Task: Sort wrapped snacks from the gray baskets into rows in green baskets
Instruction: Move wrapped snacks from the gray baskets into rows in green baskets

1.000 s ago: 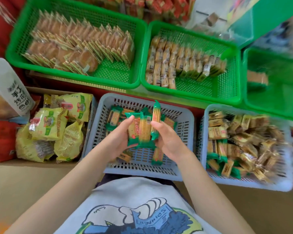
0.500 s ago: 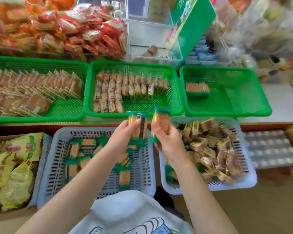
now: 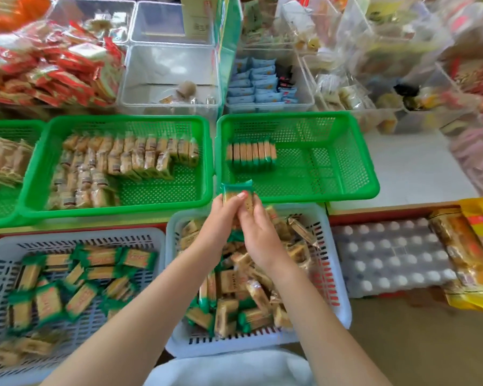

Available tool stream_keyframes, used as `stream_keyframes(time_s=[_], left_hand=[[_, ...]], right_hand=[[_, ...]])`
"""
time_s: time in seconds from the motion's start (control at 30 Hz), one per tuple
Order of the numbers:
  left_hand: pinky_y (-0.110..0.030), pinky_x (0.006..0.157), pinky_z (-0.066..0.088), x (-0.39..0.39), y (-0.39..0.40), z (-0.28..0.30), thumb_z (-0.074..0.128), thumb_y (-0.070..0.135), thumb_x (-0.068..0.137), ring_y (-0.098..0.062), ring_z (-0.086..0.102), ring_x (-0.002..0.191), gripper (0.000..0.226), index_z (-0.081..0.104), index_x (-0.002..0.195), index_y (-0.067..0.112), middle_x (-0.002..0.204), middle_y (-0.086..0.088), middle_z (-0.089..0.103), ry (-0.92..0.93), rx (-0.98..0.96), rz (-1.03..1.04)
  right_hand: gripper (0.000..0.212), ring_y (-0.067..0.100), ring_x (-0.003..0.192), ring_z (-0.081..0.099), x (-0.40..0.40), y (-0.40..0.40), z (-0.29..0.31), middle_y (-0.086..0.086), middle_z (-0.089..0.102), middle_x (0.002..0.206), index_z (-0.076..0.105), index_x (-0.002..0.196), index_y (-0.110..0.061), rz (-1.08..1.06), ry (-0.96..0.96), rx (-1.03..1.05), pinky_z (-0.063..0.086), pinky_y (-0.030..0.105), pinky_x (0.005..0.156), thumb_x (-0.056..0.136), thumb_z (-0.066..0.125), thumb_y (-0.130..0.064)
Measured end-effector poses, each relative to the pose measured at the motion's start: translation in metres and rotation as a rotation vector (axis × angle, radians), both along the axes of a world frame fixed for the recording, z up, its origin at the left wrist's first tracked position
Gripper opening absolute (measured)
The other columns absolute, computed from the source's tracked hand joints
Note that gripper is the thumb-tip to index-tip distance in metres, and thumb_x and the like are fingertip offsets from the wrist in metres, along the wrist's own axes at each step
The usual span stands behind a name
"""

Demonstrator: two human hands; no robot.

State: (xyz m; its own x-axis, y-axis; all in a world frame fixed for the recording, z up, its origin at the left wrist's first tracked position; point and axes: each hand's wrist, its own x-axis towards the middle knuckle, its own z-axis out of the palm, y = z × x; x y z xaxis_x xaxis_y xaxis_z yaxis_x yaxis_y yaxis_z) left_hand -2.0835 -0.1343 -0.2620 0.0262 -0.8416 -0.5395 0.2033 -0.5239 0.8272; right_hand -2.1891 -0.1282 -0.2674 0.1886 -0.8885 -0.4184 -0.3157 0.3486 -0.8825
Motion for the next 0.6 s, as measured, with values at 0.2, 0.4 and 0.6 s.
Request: stream_keyframes(time_s=[0.2, 0.4, 0.6], left_hand=[[-0.044, 0.104, 0.048, -0.043, -0.054, 0.000, 0.059, 0.057, 0.084, -0.020, 0.063, 0.111, 0.043, 0.058, 0.118, 0.031, 0.122, -0.003, 0.064, -0.006, -0.069, 0.017], [-0.045, 0.121, 0.023, -0.052, -0.116, -0.053, 0.036, 0.058, 0.100, -0.026, 0.037, 0.143, 0.066, 0.046, 0.148, 0.015, 0.154, -0.012, 0.044, -0.640, -0.188, -0.159], [-0.042, 0.124, -0.008, -0.018, -0.125, -0.118, 0.033, 0.067, 0.097, -0.029, -0.018, 0.153, 0.088, 0.005, 0.161, 0.012, 0.167, -0.014, -0.013, -1.354, -0.055, -0.367]], right_hand=[[0.074, 0.022, 0.120, 0.059, -0.055, -0.045, -0.007, -0.001, 0.062, 0.132, 0.048, 0.141, -0.029, -0.078, -0.136, 0.089, 0.045, 0.048, 0.105, 0.084, 0.053, -0.075], [0.032, 0.019, 0.068, 0.067, -0.101, -0.108, -0.035, 0.008, 0.069, 0.104, 0.056, 0.108, -0.019, -0.375, -0.129, 0.041, 0.055, 0.033, 0.059, 0.091, 0.068, -0.043], [0.044, 0.021, 0.056, 0.066, -0.128, -0.217, -0.081, 0.011, 0.066, 0.106, 0.046, 0.110, -0.009, -0.514, 0.147, 0.080, 0.057, 0.034, 0.052, 0.088, 0.070, -0.039]])
